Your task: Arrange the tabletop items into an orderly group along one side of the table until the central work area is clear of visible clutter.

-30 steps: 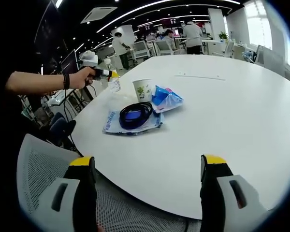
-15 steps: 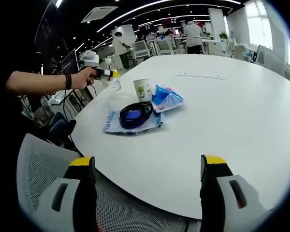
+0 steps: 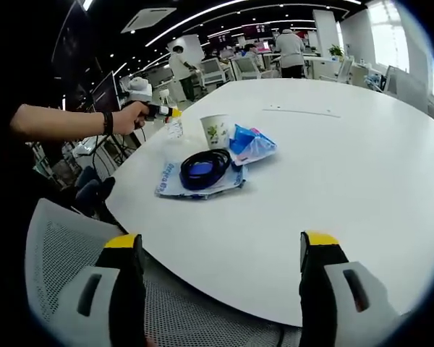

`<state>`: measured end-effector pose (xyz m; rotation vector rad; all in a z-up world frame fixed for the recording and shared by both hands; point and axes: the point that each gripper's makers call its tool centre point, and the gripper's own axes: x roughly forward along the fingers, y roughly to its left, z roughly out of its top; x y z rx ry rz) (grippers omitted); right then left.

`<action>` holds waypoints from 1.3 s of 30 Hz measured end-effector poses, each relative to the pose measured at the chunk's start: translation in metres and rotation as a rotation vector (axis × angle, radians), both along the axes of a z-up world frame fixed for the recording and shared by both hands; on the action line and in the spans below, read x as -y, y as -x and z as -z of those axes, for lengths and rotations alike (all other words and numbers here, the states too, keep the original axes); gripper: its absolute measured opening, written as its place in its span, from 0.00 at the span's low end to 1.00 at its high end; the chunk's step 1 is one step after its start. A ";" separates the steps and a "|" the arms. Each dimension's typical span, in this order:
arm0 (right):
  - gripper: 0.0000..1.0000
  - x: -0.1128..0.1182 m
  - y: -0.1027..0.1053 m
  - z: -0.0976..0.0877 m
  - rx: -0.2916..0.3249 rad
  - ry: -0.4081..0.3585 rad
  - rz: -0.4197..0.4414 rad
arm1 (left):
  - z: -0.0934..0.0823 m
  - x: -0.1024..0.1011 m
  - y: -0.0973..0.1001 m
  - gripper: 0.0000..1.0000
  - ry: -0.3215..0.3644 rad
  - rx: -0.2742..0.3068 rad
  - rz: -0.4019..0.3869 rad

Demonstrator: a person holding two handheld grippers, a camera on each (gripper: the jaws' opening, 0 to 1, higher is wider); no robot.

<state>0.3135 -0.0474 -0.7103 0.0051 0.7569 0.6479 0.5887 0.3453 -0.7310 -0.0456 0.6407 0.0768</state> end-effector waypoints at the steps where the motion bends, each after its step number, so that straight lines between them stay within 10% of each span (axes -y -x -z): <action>1: 0.89 0.000 0.000 0.000 0.000 0.002 -0.002 | 0.004 0.001 0.003 0.38 -0.003 -0.008 0.002; 2: 0.89 0.000 0.000 0.001 -0.001 0.003 -0.004 | -0.003 -0.001 -0.003 0.38 -0.012 0.054 -0.008; 39: 0.89 -0.002 0.001 0.001 0.002 0.005 -0.009 | 0.008 0.004 0.018 0.37 0.009 0.026 -0.074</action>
